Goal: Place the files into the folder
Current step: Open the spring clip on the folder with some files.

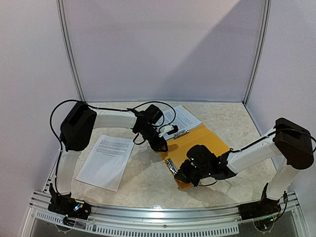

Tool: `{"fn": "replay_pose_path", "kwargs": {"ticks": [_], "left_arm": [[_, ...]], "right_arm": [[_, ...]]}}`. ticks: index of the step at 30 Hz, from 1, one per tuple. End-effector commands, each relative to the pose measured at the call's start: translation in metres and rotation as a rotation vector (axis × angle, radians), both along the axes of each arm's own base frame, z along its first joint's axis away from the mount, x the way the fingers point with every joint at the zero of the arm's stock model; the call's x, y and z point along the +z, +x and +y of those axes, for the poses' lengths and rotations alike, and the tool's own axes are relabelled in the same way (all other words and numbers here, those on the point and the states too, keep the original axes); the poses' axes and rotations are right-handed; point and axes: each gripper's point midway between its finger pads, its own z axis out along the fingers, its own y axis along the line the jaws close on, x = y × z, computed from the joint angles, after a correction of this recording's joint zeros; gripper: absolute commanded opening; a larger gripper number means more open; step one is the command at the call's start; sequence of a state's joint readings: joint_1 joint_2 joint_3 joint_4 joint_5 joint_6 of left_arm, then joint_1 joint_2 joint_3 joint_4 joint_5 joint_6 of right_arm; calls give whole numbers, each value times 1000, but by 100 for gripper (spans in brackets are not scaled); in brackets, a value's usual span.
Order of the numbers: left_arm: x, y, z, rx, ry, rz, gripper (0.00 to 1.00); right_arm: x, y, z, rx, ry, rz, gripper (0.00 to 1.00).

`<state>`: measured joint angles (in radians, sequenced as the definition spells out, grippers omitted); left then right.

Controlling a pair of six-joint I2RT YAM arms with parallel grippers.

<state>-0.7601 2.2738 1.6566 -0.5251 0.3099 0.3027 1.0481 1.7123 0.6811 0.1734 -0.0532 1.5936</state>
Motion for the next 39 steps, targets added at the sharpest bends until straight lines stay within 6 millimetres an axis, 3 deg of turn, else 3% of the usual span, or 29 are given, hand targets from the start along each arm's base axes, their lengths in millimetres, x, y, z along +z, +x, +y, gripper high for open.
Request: {"fn": "replay_pose_path", "kwargs": {"ticks": [1, 11, 18, 23, 28, 31, 34, 39], "left_arm": [[-91, -54, 50, -9, 273, 197, 42], [-97, -57, 55, -27, 307, 196, 40], [-99, -57, 55, -35, 312, 198, 40], [-99, -58, 56, -37, 315, 200, 40], [-101, -58, 55, -38, 318, 205, 40], [-99, -58, 55, -40, 317, 207, 40], [-89, -62, 49, -68, 296, 228, 41], [-46, -60, 30, -146, 205, 224, 45]], "right_arm": [[-75, -32, -81, -100, -282, 161, 0], [-57, -15, -94, -213, -281, 72, 0], [-25, 3, -75, -171, -307, 10, 0], [-6, 11, -76, -169, -316, -36, 0], [5, 16, -75, -164, -293, -66, 0], [3, 16, -71, -150, -267, -63, 0], [-2, 18, -71, -162, -229, -70, 0], [22, 29, -51, -88, -167, -139, 8]]}}
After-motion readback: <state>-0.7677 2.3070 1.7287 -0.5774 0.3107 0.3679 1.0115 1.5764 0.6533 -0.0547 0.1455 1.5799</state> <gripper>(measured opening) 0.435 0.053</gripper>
